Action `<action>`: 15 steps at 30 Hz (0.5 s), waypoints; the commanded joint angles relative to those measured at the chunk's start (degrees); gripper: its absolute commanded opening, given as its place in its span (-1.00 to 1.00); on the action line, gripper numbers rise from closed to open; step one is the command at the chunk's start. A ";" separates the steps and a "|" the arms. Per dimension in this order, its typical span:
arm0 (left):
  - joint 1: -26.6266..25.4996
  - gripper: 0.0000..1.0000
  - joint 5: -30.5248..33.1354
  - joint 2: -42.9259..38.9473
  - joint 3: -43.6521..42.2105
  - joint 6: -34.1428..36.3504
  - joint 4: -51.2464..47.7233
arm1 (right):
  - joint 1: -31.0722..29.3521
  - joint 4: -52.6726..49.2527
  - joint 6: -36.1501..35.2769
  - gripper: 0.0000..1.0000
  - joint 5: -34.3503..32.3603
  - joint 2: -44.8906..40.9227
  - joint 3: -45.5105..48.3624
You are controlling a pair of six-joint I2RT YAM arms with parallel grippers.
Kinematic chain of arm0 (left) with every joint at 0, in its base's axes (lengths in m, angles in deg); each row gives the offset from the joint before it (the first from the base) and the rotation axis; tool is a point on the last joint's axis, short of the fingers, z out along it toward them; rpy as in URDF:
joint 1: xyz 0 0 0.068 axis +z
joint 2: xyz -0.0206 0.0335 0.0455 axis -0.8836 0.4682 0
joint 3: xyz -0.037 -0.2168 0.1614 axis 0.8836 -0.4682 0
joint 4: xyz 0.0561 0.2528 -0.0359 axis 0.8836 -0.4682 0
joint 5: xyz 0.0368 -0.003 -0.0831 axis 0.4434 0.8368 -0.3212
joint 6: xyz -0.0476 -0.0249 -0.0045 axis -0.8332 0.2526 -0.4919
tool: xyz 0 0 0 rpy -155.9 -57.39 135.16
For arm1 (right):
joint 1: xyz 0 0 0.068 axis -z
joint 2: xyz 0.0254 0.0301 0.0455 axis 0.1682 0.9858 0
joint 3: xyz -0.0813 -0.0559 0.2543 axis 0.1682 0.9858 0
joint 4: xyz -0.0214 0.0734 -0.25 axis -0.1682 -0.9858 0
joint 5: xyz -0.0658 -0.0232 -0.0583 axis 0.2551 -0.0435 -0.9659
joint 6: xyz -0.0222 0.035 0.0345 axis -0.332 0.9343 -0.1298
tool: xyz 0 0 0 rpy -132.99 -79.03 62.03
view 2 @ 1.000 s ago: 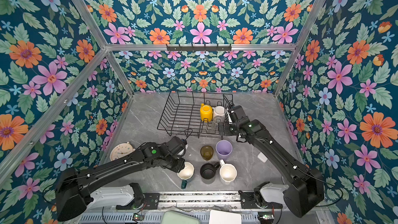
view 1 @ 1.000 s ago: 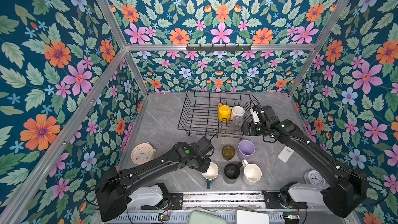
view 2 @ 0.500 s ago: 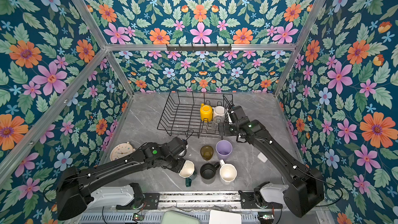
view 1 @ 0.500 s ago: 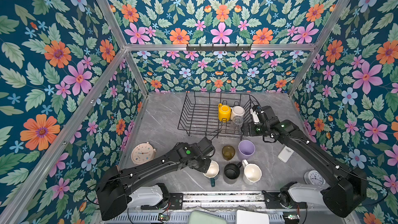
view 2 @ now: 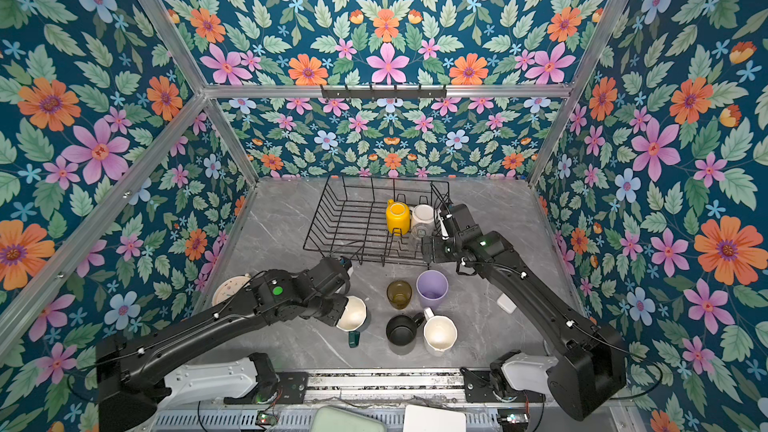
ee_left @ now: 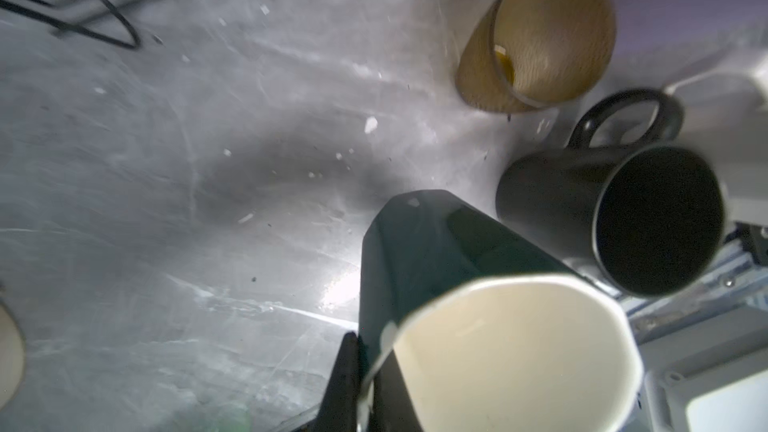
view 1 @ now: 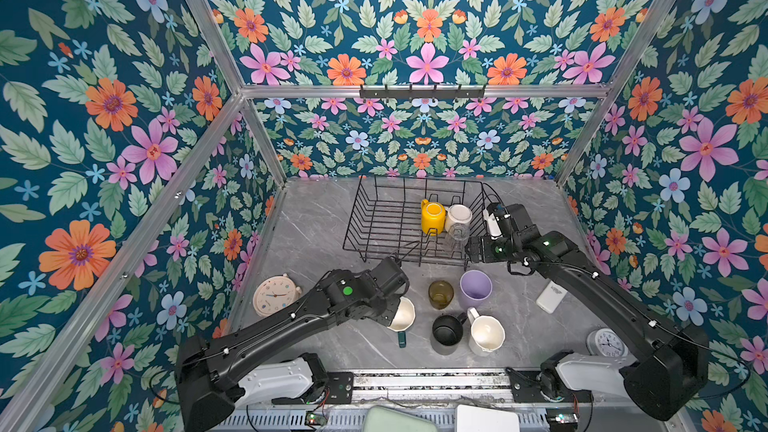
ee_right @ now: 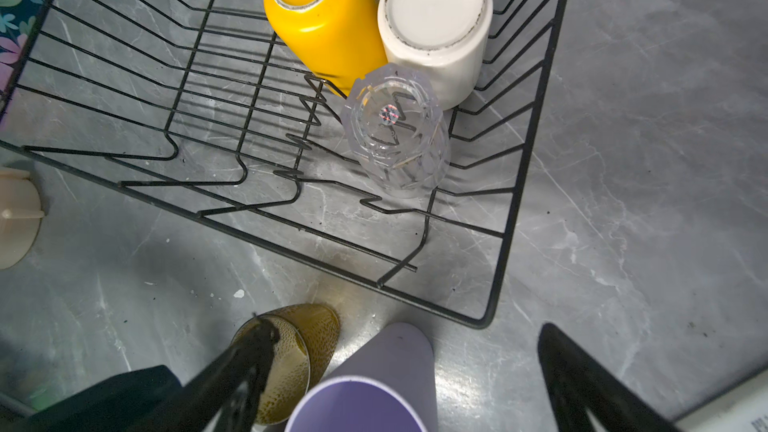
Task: Load the cups into the dish rack
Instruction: 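Close the left gripper on the rim of the dark green mug and lift it, then raise the dark green mug above the rack while the right gripper moves to meet it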
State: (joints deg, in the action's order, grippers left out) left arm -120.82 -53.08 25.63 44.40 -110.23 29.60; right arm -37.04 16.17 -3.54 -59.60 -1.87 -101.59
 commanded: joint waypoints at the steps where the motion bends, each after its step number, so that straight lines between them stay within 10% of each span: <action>1: 0.03 -1.00 6.78 -1.93 3.24 3.84 0.59 | -0.02 0.89 0.12 0.97 2.24 -1.09 -0.38; 7: 2.10 -1.00 8.87 -4.21 5.43 6.59 8.26 | 0.02 3.94 0.30 0.97 8.34 -4.58 0.64; 15: 19.80 -1.00 -11.79 -7.34 3.00 10.93 20.58 | 0.02 11.35 3.53 0.97 19.51 -10.74 3.54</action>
State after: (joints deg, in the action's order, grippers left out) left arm -104.93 -55.33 19.20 47.66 -101.97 41.95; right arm -37.04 22.49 -1.72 -45.81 -11.53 -98.86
